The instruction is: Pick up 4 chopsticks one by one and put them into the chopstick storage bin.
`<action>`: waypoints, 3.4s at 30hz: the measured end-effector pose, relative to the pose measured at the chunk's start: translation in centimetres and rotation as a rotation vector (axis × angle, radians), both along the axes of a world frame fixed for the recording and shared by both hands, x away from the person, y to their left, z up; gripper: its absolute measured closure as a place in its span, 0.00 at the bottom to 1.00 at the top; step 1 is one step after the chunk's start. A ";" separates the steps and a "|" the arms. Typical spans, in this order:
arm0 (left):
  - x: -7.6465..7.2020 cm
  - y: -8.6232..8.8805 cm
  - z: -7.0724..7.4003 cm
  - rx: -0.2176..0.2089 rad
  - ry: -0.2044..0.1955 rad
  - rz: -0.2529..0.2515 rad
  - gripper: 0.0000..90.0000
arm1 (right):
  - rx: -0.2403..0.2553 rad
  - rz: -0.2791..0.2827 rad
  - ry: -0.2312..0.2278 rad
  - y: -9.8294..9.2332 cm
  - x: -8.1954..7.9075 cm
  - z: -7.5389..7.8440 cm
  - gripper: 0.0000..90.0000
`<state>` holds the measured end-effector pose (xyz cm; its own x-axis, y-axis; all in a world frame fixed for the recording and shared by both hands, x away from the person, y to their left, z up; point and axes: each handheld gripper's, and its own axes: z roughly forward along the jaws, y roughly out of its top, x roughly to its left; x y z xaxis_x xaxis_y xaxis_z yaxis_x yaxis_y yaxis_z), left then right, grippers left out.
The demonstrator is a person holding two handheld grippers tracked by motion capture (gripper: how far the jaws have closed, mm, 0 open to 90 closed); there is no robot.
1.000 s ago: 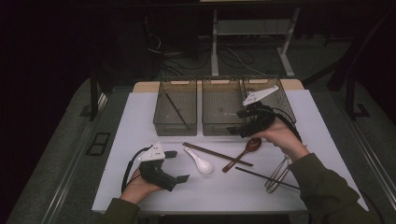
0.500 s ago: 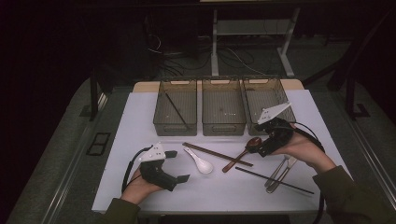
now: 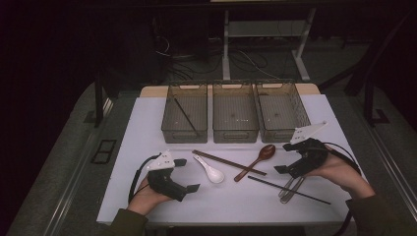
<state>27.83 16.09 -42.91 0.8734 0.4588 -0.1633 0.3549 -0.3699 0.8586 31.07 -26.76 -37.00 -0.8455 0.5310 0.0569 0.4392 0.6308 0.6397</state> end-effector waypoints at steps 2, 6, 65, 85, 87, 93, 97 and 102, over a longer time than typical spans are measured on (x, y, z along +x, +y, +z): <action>0.0 0.0 0.0 0.004 0.000 0.000 0.00 | 0.010 -0.005 0.000 -0.5 -0.3 -0.3 0.17; 0.0 0.0 0.0 0.009 -0.001 -0.002 0.00 | 0.010 -0.004 0.003 -1.3 -1.1 -0.8 0.21; -0.1 -0.1 0.0 0.018 -0.007 -0.007 0.00 | -0.425 0.192 0.249 -1.9 -3.3 -5.0 0.94; -0.1 -0.1 0.0 0.017 -0.008 -0.006 0.00 | -0.239 0.190 0.202 -3.7 -2.9 -3.4 0.94; -0.1 -0.1 0.0 0.017 -0.006 -0.005 0.00 | -0.214 0.173 0.198 -3.7 -2.8 -3.1 0.94; -0.1 -0.1 0.0 0.015 -0.006 -0.002 0.00 | -0.141 0.091 0.194 -3.4 -2.3 -2.6 0.94; -0.1 -0.1 0.0 0.016 -0.006 -0.002 0.00 | -0.097 0.057 0.182 -3.3 -1.7 -2.5 0.94; -0.1 -0.1 0.0 0.015 -0.006 0.001 0.00 | -0.037 -0.010 0.178 -3.0 -1.1 -2.6 0.94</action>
